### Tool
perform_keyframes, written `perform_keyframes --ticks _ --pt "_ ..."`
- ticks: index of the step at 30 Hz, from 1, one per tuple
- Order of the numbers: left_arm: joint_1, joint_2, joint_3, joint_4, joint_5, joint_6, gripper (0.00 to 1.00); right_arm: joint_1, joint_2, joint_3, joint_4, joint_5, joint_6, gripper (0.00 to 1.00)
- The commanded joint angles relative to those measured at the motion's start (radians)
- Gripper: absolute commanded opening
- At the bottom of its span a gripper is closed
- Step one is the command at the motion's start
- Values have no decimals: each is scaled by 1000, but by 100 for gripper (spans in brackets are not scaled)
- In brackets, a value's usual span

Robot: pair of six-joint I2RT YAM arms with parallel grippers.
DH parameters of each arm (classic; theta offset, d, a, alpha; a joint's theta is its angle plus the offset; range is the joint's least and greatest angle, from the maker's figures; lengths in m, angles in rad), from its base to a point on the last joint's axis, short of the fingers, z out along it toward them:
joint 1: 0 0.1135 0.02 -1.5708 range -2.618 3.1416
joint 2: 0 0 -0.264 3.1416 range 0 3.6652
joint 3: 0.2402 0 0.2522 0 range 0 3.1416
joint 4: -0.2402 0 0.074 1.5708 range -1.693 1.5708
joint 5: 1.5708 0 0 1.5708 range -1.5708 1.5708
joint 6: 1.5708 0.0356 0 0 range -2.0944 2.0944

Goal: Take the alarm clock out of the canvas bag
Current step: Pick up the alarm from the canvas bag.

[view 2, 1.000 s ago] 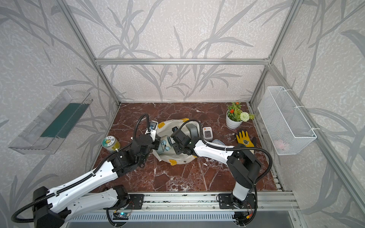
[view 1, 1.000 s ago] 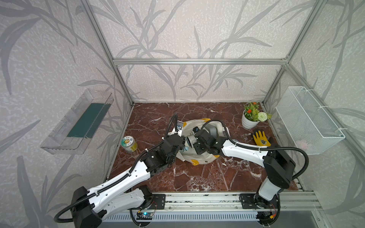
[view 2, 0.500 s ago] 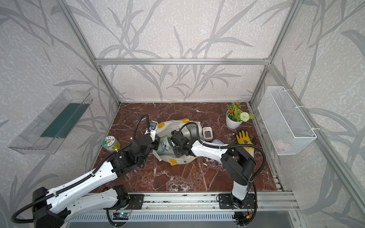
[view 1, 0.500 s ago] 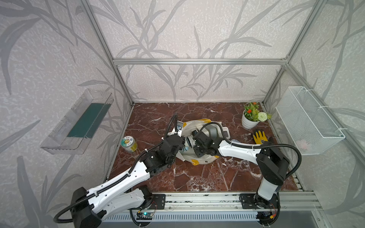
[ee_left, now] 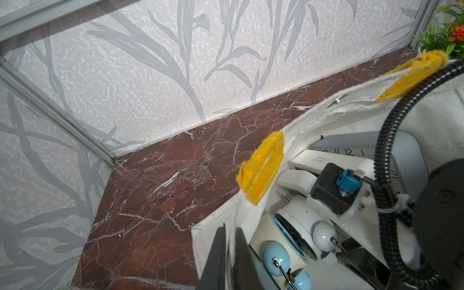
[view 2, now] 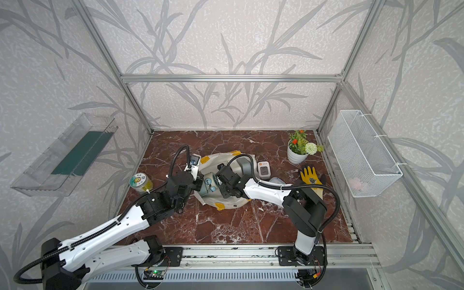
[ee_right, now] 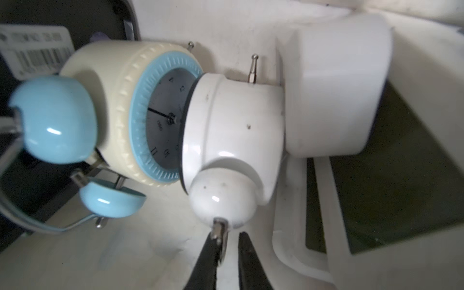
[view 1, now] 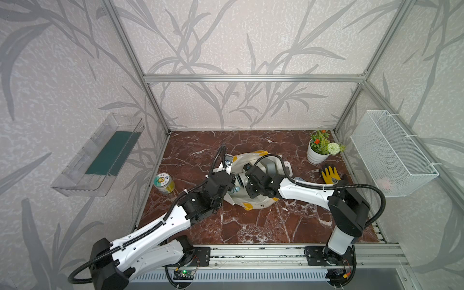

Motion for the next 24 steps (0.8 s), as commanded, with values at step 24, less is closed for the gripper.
perform_keyframes --ticks 24 --pt "-30 24 -7 34 -67 4 0 5 -229 -56 -8 23 -37 0"
